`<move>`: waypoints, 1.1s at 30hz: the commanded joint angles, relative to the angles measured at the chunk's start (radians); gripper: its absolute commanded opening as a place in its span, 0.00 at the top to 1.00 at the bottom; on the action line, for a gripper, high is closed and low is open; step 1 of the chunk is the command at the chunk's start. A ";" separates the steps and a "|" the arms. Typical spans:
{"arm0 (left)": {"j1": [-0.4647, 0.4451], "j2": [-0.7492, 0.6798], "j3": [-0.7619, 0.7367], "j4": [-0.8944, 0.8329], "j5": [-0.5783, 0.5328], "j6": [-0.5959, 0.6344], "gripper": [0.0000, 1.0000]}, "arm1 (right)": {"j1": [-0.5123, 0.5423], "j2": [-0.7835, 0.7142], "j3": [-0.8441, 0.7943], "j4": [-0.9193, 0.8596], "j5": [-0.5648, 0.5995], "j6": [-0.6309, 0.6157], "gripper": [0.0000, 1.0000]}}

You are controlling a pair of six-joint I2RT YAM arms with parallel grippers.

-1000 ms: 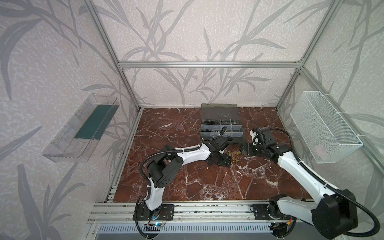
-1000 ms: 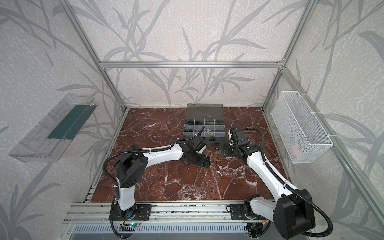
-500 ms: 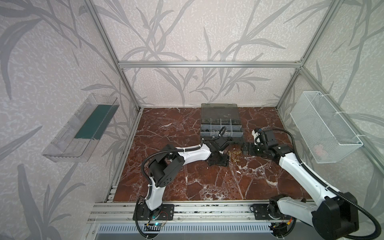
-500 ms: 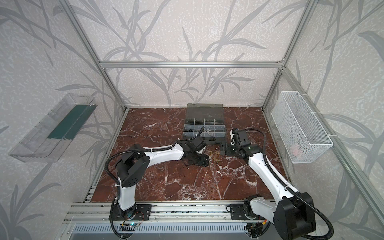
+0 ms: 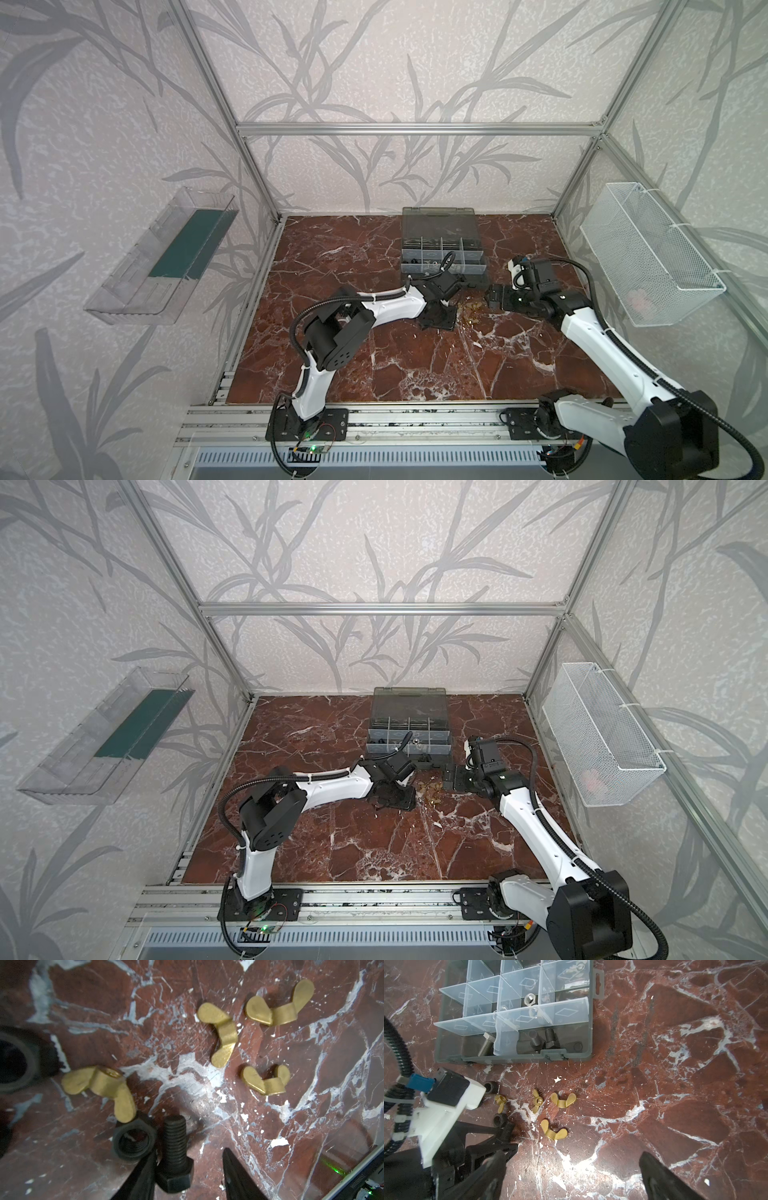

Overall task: Sort the screws and nuts into containers
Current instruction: 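Close the left gripper on the black bolt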

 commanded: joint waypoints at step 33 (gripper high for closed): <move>-0.007 -0.045 0.015 -0.091 -0.085 0.064 0.86 | -0.025 -0.016 -0.038 0.039 -0.046 0.024 0.01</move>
